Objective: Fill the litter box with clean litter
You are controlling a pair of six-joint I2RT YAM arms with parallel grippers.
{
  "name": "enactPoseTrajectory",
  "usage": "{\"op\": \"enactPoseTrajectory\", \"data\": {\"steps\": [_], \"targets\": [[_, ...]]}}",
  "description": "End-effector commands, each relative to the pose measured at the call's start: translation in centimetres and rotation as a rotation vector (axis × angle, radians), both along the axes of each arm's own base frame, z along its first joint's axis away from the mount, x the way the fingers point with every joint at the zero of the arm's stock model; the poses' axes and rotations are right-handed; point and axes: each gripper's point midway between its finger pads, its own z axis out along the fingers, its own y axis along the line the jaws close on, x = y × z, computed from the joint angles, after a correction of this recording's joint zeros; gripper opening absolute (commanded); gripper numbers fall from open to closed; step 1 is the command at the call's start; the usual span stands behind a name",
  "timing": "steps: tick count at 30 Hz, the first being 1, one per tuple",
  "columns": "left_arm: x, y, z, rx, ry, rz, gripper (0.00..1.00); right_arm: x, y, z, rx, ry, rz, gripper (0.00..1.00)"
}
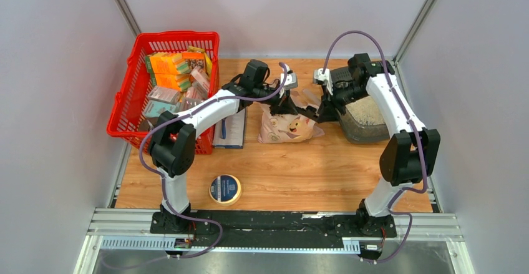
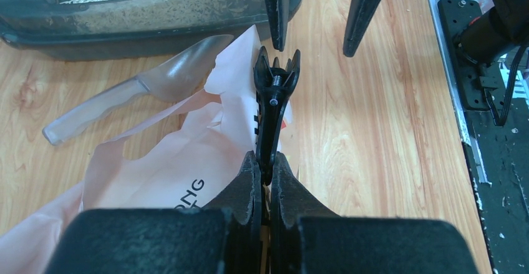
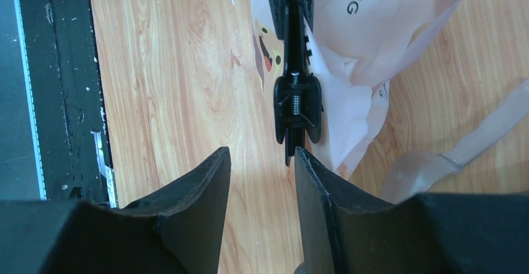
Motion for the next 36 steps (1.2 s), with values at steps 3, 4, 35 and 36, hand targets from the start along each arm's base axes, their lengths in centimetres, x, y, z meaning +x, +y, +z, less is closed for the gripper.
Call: {"op": "enactPoseTrajectory", "data": {"steps": [3,4,35,36], "targets": [[-0.1,-0.1,2.7,-0.053,-0.092,-0.019,0.00,1.1,-0.6,-1.3,-0.054,0.051,-0.070,0.46],[-0.2,-0.2,2.8,-0.055,-0.090,-0.024,0.00,1.3,-0.5,-1.2,-0.049,0.045,-0.073,0.47],[-0.1,-0.4,2.5,-0.044,-0.077,-0.050,0.05,1.8,3.4,0.2,0.083,0.041,0.004,0.18],[-0.2,-0.5,2.5,-0.042,-0.069,-0.048,0.21,2.3,3.4,0.4,0.079,0.021,-0.007,0.14]]}}
